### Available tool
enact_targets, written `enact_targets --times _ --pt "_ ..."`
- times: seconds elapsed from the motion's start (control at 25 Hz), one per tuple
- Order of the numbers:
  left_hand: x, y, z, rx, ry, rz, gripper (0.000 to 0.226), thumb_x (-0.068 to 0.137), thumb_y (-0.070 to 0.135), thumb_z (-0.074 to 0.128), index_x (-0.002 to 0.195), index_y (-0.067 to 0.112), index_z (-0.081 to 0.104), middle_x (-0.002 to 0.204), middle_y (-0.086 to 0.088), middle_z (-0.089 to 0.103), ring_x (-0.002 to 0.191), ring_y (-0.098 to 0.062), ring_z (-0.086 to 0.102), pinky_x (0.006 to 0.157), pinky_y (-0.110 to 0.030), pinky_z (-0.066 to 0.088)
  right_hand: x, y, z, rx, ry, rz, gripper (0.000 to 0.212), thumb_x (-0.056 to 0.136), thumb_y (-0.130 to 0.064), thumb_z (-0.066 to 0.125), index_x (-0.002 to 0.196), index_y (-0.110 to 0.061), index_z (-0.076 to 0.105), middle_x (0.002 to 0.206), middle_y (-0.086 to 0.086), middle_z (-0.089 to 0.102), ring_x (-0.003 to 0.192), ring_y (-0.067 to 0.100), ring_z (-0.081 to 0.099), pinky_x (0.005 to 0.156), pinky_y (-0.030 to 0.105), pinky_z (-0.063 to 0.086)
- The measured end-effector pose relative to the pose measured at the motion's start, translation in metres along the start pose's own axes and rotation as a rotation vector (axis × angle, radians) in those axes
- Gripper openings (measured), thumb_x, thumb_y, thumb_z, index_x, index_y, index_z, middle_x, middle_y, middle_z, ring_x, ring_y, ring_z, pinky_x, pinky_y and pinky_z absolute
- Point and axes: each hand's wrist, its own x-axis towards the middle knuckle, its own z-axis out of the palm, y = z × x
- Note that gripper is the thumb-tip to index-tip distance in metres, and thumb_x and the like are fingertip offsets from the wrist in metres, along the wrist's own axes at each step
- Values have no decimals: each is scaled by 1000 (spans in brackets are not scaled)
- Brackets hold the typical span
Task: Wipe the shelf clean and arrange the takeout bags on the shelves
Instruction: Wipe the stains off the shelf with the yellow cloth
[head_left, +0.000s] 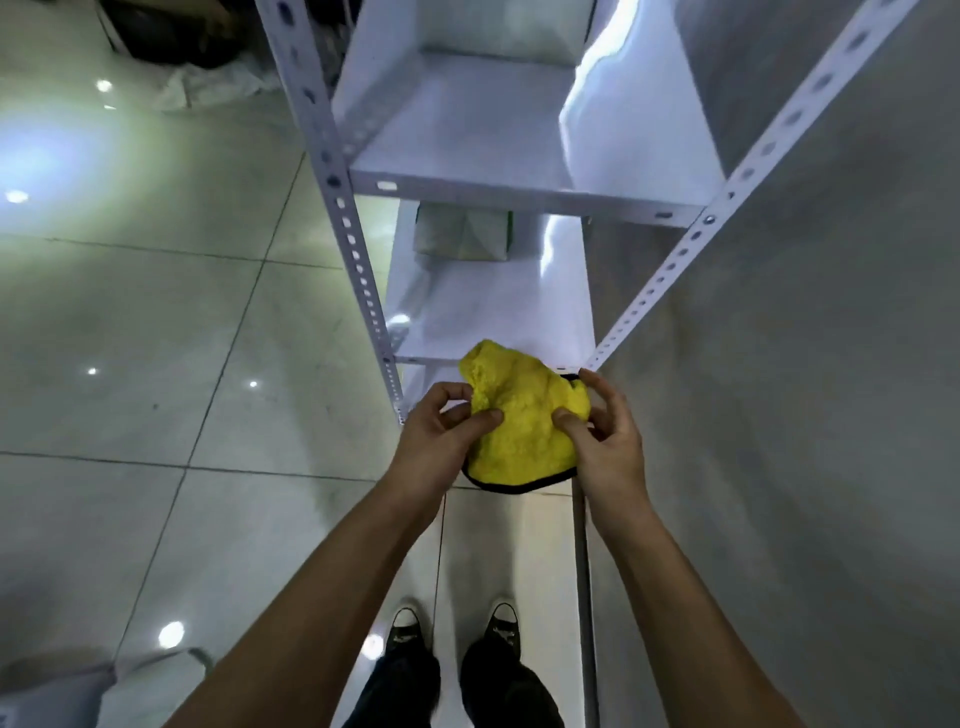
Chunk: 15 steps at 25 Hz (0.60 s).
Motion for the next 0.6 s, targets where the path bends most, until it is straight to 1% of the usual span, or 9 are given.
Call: enact_targets --times 0.08,0.16,0.24,0.32,0.48,0.6 --pt "-12 28 5 25 -3 33 32 85 1 72 114 4 60 89 -3 76 79 -15 73 66 -26 55 -10 -31 1 41 -14 -35 55 88 -1 69 126 -40 61 113 6 73 99 20 71 71 24 57" --pt "-21 56 8 46 2 68 32 83 1 74 112 4 61 94 -8 76 81 -18 72 68 -28 54 -20 -57 3 64 -65 -56 60 88 5 67 131 -36 58 118 9 70 104 24 69 74 25 57" --pt "-29 82 8 60 -18 105 31 82 3 75 111 7 63 97 -9 76 87 -21 72 71 -29 55 -29 -82 6 76 -85 -97 64 87 8 66 134 -34 57 121 12 68 104 24 69 74 26 57" --pt "-34 103 10 85 -46 149 30 82 5 76 109 10 63 99 -8 75 91 -22 71 72 -29 55 -35 -103 9 81 -56 -139 65 87 9 66 134 -35 57 120 14 68 104 24 69 74 26 56" --pt "-38 130 19 76 -67 205 25 83 8 77 102 16 63 96 0 74 90 -17 70 75 -32 56 -35 -138 12 51 16 -214 63 88 5 65 129 -42 58 117 12 68 102 25 70 71 26 57" --pt "-34 144 28 78 -86 218 25 83 9 77 101 16 62 92 3 74 87 -15 70 76 -33 56 -26 -156 12 11 39 -241 62 89 7 63 132 -38 57 119 14 67 102 25 69 69 25 57"
